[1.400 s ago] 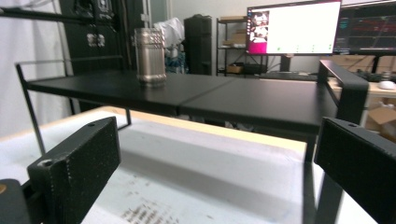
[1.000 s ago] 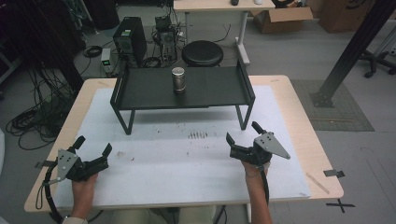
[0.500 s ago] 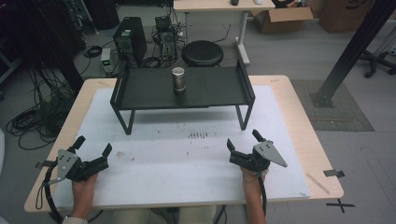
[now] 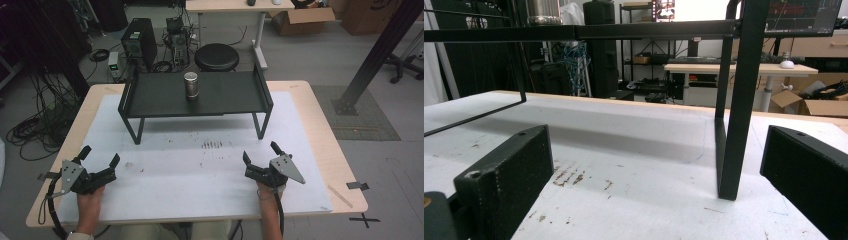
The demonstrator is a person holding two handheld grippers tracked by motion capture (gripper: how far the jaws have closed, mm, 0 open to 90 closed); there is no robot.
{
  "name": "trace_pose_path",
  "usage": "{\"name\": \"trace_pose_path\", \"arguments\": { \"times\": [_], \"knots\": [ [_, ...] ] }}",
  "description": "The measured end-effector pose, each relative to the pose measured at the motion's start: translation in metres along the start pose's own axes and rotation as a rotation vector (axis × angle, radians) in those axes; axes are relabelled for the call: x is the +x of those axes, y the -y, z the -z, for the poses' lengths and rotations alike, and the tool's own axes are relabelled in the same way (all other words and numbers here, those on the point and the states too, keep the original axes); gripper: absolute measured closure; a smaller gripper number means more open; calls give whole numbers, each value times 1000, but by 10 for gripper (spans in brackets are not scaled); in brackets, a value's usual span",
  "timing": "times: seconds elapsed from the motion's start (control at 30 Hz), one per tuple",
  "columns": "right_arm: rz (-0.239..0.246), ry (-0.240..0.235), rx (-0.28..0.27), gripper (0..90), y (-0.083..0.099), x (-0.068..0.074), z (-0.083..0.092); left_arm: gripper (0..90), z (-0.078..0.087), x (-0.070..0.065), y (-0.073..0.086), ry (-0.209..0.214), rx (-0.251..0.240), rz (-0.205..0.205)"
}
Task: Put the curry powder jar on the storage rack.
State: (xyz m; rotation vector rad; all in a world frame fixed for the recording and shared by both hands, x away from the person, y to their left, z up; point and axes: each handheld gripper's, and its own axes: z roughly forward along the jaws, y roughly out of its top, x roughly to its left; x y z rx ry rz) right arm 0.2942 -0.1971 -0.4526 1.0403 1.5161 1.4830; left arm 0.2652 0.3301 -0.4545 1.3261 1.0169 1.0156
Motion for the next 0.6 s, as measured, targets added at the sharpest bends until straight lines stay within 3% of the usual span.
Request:
{"name": "trace_pose_path", "arguments": {
  "times": [0.3,0.6],
  "knots": [
    [20,15,-47,3,2,3,4,2,0,0,0,0,-1,0],
    [21,15,-56,3,3,3,5,2,0,0,0,0,-1,0]
  ]
}}
